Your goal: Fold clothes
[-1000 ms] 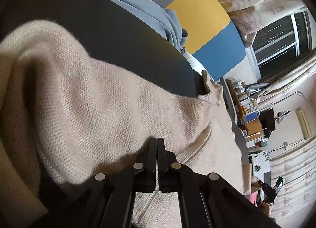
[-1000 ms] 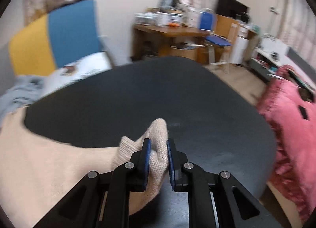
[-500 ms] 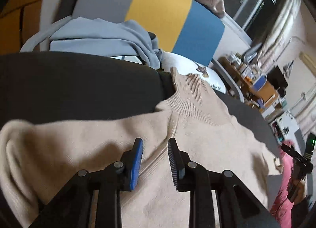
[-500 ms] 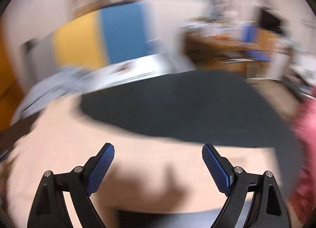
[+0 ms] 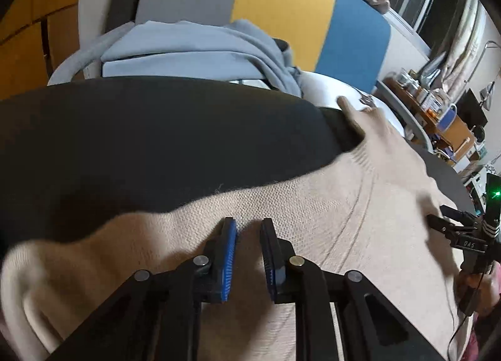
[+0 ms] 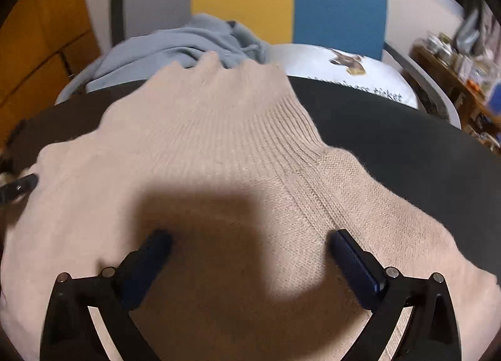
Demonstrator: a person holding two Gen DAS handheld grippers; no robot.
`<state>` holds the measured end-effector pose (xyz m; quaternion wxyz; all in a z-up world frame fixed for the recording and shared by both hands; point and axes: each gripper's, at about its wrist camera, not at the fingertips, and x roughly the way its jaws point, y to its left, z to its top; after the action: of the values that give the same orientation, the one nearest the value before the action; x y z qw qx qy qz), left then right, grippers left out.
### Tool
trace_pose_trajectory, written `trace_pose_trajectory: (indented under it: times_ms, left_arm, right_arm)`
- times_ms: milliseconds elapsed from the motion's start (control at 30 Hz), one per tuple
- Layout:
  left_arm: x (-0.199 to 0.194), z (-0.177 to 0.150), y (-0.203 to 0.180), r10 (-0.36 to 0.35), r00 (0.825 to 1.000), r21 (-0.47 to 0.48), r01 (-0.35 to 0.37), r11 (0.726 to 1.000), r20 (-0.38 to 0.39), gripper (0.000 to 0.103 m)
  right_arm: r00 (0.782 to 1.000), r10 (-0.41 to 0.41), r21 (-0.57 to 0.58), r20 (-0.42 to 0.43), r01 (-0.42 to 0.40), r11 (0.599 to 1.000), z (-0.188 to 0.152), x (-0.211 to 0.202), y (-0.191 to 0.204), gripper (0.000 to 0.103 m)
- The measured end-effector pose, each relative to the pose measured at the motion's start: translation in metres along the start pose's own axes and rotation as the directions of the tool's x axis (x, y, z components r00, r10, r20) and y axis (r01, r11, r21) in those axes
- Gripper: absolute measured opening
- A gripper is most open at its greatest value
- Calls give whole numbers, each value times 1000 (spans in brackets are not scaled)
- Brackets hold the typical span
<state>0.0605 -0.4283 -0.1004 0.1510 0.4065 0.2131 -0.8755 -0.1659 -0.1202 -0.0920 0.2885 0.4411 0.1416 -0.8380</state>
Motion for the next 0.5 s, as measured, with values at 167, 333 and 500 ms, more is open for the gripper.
trace_pose_trajectory:
  times_ms: [167, 333, 500]
  left_arm:
    - [7, 15, 23, 23, 999, 2, -23, 1000, 41, 13]
    - [16, 33, 26, 101, 994, 35, -103, 994, 50, 13]
    - [12, 49, 14, 236, 972, 57, -235, 970, -14, 22]
  right_arm:
    - [1000, -3, 13, 24, 3, 1000, 18, 12, 10, 103]
    - [999, 3, -2, 50, -3, 1000, 31, 21, 27, 103]
    - [997, 70, -22, 43, -69, 997, 41, 26, 26, 103]
